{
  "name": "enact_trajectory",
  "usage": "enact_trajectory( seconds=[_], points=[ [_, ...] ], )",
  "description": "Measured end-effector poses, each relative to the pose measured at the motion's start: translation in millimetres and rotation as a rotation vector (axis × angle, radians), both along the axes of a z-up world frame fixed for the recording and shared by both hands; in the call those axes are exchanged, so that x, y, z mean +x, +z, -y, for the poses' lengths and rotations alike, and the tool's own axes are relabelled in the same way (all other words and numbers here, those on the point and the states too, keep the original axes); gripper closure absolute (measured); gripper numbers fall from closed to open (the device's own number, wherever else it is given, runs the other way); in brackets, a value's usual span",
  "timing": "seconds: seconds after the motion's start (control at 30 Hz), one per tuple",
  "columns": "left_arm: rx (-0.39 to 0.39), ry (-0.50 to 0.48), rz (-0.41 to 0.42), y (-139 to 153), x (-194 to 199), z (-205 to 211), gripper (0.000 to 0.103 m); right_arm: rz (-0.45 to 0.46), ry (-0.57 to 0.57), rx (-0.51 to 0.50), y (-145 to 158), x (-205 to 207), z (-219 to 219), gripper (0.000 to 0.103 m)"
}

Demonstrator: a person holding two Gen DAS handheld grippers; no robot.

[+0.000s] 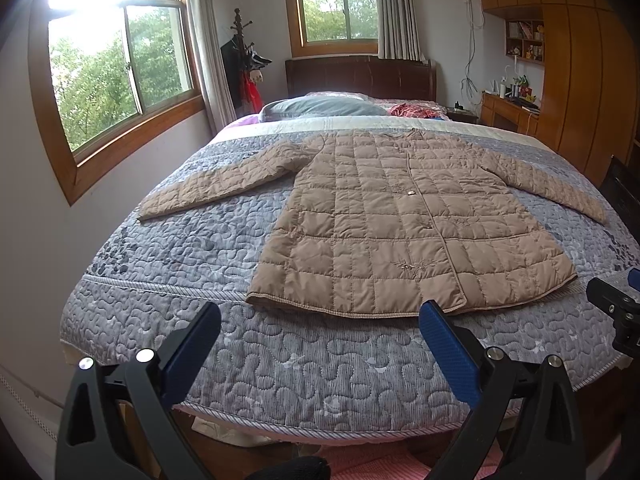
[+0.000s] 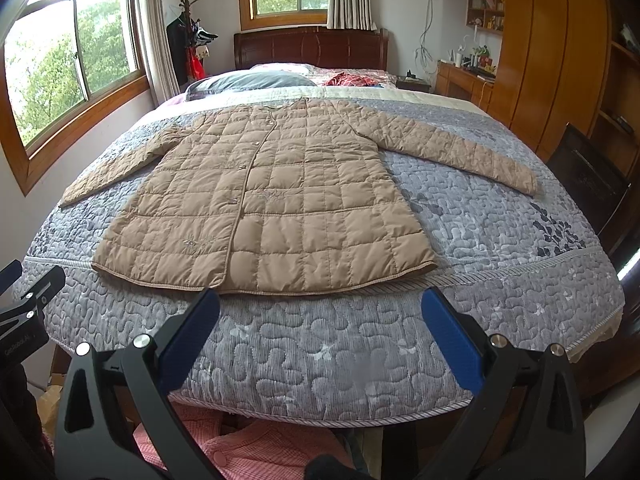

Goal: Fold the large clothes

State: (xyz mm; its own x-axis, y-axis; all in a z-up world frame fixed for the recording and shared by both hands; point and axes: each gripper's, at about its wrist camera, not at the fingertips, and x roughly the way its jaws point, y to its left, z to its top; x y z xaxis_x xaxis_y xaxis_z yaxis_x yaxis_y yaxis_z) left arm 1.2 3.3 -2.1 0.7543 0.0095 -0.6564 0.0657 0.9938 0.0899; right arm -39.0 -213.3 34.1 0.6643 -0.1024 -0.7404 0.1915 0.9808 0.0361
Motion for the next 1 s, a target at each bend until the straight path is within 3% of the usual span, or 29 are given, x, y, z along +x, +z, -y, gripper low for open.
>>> enact_trajectory(
  seconds=[1.0],
  points=[
    [0.000, 0.003, 0.000, -1.9, 0.6, -0.6, 0.004, -0.002, 0.004, -0.001, -3.3, 1.2, -2.9, 0.003]
  ],
)
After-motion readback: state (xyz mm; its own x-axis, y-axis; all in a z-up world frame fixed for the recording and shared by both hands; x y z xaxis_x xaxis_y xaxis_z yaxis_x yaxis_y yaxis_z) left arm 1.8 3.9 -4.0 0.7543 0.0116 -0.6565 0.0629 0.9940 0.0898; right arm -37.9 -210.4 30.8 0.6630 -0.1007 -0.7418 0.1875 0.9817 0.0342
